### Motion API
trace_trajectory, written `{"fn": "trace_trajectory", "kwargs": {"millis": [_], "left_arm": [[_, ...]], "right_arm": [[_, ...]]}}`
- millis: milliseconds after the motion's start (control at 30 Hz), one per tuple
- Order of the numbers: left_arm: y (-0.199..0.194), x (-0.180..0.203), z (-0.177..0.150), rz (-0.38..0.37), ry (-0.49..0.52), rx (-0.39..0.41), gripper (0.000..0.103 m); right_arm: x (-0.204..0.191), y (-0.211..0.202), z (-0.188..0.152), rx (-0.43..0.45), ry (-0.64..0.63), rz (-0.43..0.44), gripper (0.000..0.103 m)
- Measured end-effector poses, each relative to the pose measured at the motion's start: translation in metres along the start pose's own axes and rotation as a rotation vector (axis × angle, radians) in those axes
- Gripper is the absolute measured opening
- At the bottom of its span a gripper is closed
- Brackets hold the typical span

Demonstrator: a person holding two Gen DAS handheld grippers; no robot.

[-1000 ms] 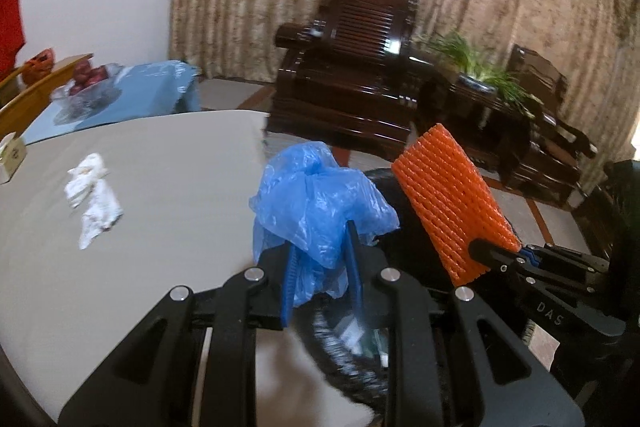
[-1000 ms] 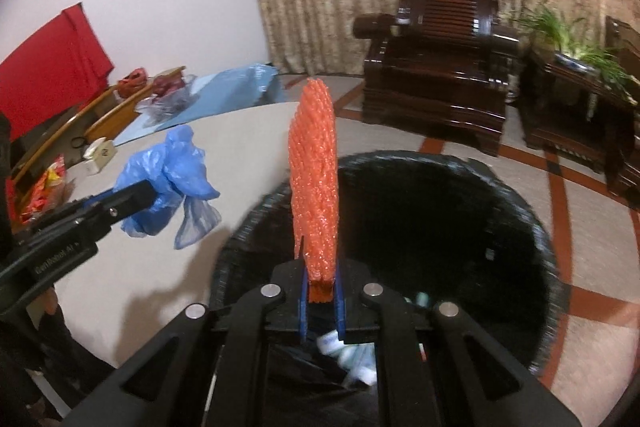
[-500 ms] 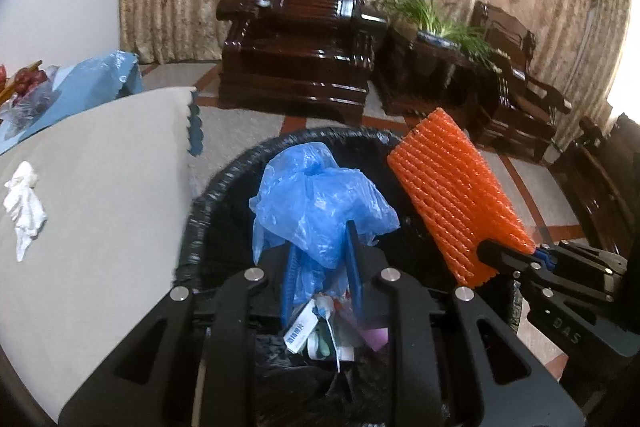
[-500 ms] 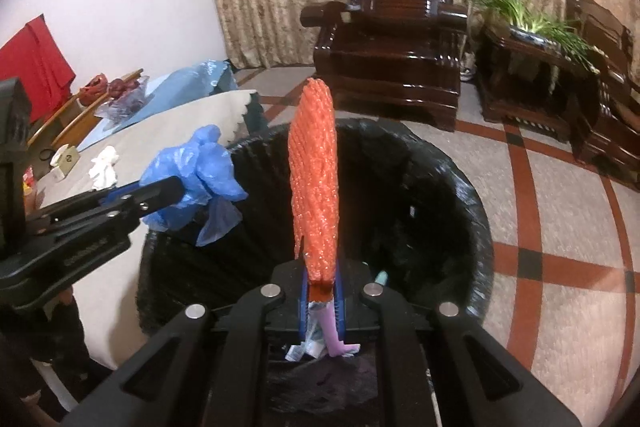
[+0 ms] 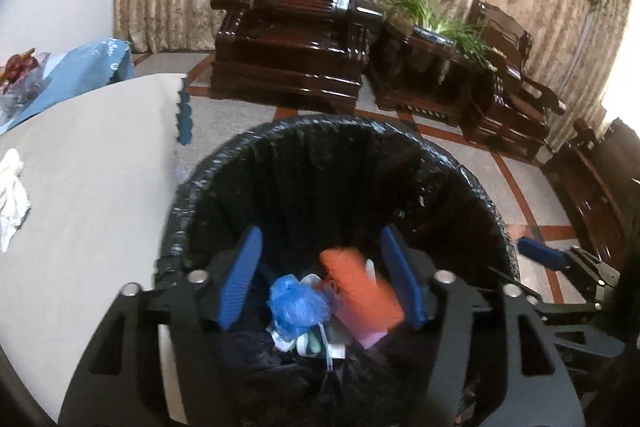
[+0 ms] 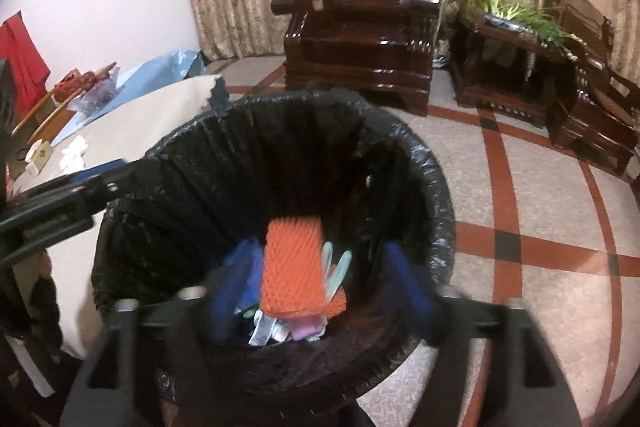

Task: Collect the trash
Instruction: 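Carry the blue bag and foam net over the black bin and open both grippers, then move both tools back over the table toward the two white tissues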

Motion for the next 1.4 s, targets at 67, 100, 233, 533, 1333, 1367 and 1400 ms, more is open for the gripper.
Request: {"fn": "trace_trajectory", "kwargs": {"millis": [67, 100, 233, 533, 1333, 1367, 1400], "left_arm": [[-0.011, -0.011, 0.004, 0.026, -0.020, 0.020, 0.078], [-0.017, -0.017, 0.006, 0.038, -0.029, 0.033, 0.080], [-0.050, -0.052, 0.013, 0.116, -0.055, 0.094, 0.088], [-0.121, -0.144, 0.016, 0.296, -0.141, 0.177, 0.090], [-0.185, -0.367, -0.022, 0.590, -0.345, 0.179, 0.090], [-0.184, -0.373, -0.023, 0.594, -0.351, 0.177, 0.090], [-0.183, -0.381, -0.024, 0.600, -0.356, 0.175, 0.090]], "right_arm": [[-0.003, -0.007, 0.007, 0.041, 0.005, 0.015, 0.096], [-0.005, -0.009, 0.010, 0.052, 0.003, 0.021, 0.097], [-0.021, -0.019, 0.024, 0.091, -0.004, 0.055, 0.097], [-0.077, -0.015, 0.045, 0.120, -0.051, 0.127, 0.097], [-0.334, 0.078, 0.091, 0.096, -0.266, 0.363, 0.097], [-0.345, 0.085, 0.091, 0.088, -0.271, 0.369, 0.097], [-0.355, 0.091, 0.090, 0.079, -0.281, 0.372, 0.097]]}}
Point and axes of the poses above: each gripper's, at about its wrist camera, not at the fingertips, and y roughly the way its jaws point, x to its right, z to its top, the point moved 10 cm from there along y, roughly the way its jaws point, and after that the axes turned 1 degree about -y, right-handed, at the moved point
